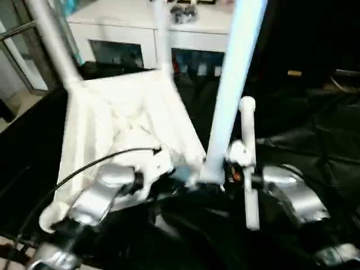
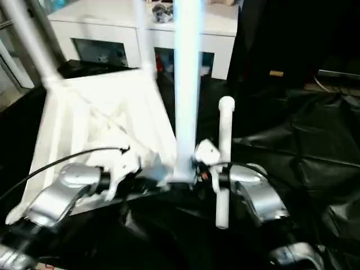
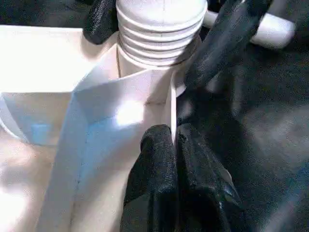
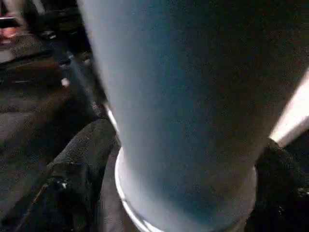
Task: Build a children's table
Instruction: Rotate leg to tighten
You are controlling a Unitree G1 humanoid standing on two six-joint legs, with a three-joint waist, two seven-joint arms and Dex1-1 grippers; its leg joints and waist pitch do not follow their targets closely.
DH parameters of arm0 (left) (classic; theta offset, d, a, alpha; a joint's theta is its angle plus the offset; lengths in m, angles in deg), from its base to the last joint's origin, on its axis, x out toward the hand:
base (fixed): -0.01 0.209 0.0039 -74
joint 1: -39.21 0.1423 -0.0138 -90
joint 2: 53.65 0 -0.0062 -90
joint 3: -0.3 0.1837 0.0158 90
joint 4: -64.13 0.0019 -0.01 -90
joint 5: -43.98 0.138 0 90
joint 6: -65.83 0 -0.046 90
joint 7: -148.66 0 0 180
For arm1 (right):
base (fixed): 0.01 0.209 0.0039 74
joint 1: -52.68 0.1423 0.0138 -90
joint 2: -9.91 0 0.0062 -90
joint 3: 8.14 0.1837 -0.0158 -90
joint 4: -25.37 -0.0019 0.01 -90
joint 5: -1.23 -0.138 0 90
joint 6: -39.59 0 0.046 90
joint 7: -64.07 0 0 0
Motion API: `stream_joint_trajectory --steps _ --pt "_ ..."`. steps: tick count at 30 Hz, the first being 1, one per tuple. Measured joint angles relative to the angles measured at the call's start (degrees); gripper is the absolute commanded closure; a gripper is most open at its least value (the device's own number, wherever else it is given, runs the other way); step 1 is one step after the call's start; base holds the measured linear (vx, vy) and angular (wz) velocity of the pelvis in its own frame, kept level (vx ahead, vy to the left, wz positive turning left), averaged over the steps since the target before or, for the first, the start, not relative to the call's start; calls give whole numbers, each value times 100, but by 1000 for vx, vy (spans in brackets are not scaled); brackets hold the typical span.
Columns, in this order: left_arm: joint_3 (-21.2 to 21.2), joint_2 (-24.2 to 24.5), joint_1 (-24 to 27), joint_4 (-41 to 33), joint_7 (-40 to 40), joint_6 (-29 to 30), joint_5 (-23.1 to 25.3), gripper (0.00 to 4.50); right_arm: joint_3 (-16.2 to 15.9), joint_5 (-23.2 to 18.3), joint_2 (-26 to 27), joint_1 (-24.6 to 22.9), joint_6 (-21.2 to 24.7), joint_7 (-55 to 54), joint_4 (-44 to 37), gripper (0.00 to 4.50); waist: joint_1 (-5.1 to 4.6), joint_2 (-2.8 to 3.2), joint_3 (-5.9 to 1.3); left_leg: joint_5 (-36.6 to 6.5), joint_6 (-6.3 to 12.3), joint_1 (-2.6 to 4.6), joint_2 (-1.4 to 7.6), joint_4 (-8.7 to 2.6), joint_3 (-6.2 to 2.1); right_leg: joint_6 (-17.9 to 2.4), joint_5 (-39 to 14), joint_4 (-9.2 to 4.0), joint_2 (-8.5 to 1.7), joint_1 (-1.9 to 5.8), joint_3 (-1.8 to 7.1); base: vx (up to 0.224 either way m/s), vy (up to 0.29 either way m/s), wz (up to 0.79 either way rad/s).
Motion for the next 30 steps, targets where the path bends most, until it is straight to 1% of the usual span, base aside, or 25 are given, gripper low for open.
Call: stream_joint_trajectory --steps 3,6,8,9,11,14,16,18,19,20,21,22,25,28,29,30 --pt "9 123 24 -10 153 -55 -24 450 -18 -46 -36 -49 125 166 -114 65 -6 -2 1 -13 -24 3 0 2 1 0 1 1 0 4 3 0 0 0" --pt "17 208 36 -16 250 -65 -102 450 -30 -185 -51 -96 300 225 -222 97 -6 -4 3 -16 -29 2 1 2 1 0 1 1 0 5 2 0 0 0" --pt "17 212 40 -20 289 -65 -106 450 2 -255 -41 -95 452 218 -232 102 -1 -7 4 -8 -15 0 1 2 1 0 1 0 0 5 2 0 0 0" --pt "16 209 41 -20 292 -67 -106 450 3 -263 -31 -95 500 219 -242 102 1 -11 6 -2 -5 0 1 2 1 0 1 0 0 5 2 0 0 0" --pt "11 166 41 -20 286 -68 -106 450 6 -261 28 -95 555 200 -248 131 -4 -17 10 1 -1 0 1 2 1 0 1 1 0 5 2 0 0 0" --pt "5 141 41 -5 201 -67 -95 450 37 -233 127 -95 566 48 -239 149 -10 -18 10 1 -3 2 1 4 1 0 1 2 0 9 3 0 0 0" --pt "-17 83 28 51 8 -63 -52 450 130 -152 298 -88 504 -282 -129 162 -36 -19 11 -15 -31 6 1 3 2 0 2 4 0 26 4 0 0 0" --pt "-103 -61 -24 192 -302 -45 49 450 220 -21 538 13 374 -897 142 164 -85 -18 11 -9 -45 23 0 0 2 2 8 5 0 35 7 0 0 0" --pt "-158 -225 -160 379 -641 39 151 450 296 103 814 230 320 -1560 479 168 -163 -22 12 0 -60 31 1 1 2 -1 21 11 0 34 7 0 0 0" --pt "-196 -350 -270 513 -885 120 227 450 373 207 968 395 322 -2025 702 168 -208 -26 16 4 -68 27 0 0 1 11 25 9 1 28 6 0 0 0" --pt "-234 -473 -360 615 -1109 201 268 450 440 256 1099 507 320 -2407 867 169 -219 -30 19 8 -74 27 0 -3 -1 15 28 5 1 24 4 -54 -5 -7" --pt "-246 -629 -437 701 -1375 296 312 450 545 262 1251 609 336 -2809 1043 170 -221 -31 19 10 -78 29 0 -2 -5 18 29 5 1 25 3 -54 -5 -7" --pt "-280 -936 -585 868 -1847 485 400 450 751 260 1553 815 408 -3563 1333 172 -207 -23 16 10 -78 32 -1 -6 -5 18 30 5 0 26 4 0 0 0" --pt "-315 -1104 -634 904 -2095 612 437 450 841 304 1693 921 369 -3925 1493 172 -184 -18 13 11 -78 28 0 -11 -5 19 31 5 1 26 4 0 0 0" --pt "-317 -1125 -635 904 -2116 617 440 450 852 310 1699 926 342 -3937 1513 138 -176 -14 11 11 -78 25 0 -11 -4 19 32 5 0 26 4 0 0 0" --pt "-324 -1140 -635 903 -2126 622 456 450 866 311 1713 947 313 -3937 1552 117 -176 -10 7 11 -78 25 0 -11 -4 14 35 5 0 26 4 0 0 0"
